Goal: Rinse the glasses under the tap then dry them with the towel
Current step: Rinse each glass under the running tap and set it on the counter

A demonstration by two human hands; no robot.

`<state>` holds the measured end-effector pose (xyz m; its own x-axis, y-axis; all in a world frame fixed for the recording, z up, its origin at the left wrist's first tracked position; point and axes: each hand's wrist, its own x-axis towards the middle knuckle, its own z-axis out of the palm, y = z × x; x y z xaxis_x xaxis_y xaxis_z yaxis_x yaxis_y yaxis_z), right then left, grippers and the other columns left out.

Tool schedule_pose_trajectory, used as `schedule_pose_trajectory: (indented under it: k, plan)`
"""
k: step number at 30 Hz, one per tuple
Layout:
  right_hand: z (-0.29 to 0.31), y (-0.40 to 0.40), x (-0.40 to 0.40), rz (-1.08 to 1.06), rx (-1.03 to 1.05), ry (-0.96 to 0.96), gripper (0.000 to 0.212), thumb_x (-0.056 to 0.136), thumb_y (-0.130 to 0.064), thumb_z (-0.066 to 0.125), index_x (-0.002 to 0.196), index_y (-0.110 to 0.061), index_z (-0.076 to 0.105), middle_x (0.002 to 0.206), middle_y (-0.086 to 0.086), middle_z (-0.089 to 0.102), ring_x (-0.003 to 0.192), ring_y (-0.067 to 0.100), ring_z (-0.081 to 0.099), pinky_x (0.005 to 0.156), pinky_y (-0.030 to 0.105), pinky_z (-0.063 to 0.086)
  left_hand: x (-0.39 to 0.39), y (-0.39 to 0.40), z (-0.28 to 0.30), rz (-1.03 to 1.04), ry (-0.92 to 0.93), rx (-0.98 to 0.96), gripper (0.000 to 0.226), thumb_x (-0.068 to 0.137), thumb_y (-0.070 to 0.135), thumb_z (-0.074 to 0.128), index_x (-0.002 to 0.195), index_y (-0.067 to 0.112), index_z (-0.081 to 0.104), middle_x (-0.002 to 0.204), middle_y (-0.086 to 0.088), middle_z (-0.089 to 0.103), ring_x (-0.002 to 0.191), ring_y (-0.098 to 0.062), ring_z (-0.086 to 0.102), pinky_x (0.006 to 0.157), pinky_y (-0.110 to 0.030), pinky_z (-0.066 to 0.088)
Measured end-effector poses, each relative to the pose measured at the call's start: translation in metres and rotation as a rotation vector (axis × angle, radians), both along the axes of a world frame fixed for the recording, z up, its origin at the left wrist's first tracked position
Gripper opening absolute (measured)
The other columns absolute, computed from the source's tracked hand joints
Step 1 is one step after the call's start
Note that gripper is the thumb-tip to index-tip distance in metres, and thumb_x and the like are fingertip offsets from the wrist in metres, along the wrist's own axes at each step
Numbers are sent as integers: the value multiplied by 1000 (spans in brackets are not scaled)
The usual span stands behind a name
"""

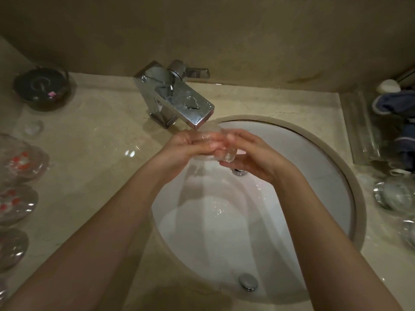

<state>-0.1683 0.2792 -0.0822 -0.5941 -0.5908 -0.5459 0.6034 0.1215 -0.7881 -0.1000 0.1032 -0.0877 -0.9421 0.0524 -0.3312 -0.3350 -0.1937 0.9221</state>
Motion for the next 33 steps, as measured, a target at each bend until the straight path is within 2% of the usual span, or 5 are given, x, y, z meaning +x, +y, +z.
schedule_pose_trajectory:
  k: [10, 15, 22, 28, 33]
  plan:
    - [-27, 1, 2, -111, -195, 28, 42, 72, -5, 73, 107, -23, 59, 112, 3, 64, 90, 19, 69, 81, 34, 57, -6, 1, 10, -3, 25, 14, 57, 76, 10, 66, 131, 9, 52, 96, 7, 76, 90, -14, 72, 84, -19, 53]
    - [-16, -9, 2, 48, -99, -116, 54, 92, -63, 39, 114, -21, 65, 87, 3, 72, 74, 14, 69, 58, 24, 57, -10, 1, 2, -9, 93, -69, 58, 78, 1, 72, 118, 35, 49, 108, -13, 73, 88, -21, 72, 90, -35, 56]
    - [-28, -7, 3, -82, -149, 120, 38, 78, -28, 65, 113, -21, 53, 99, -3, 64, 73, 13, 64, 65, 21, 51, -9, 0, 2, -96, 56, -94, 34, 86, -1, 63, 120, -3, 63, 90, -4, 76, 89, -7, 72, 80, -11, 50]
    - [-14, -11, -1, -1, 156, -47, 71, 95, -68, 20, 106, -15, 67, 72, 6, 64, 43, 10, 55, 40, 17, 42, -8, 11, -6, -169, 63, -177, 28, 85, -5, 64, 105, 14, 68, 92, 2, 77, 90, -10, 72, 82, -17, 54]
    - [-30, -25, 15, -277, 263, 310, 31, 102, -40, 36, 91, -18, 54, 67, 2, 54, 48, 13, 48, 40, 18, 35, -9, 11, -12, 31, 58, -22, 28, 88, 17, 65, 108, -2, 69, 102, -18, 74, 95, -30, 72, 87, -33, 57]
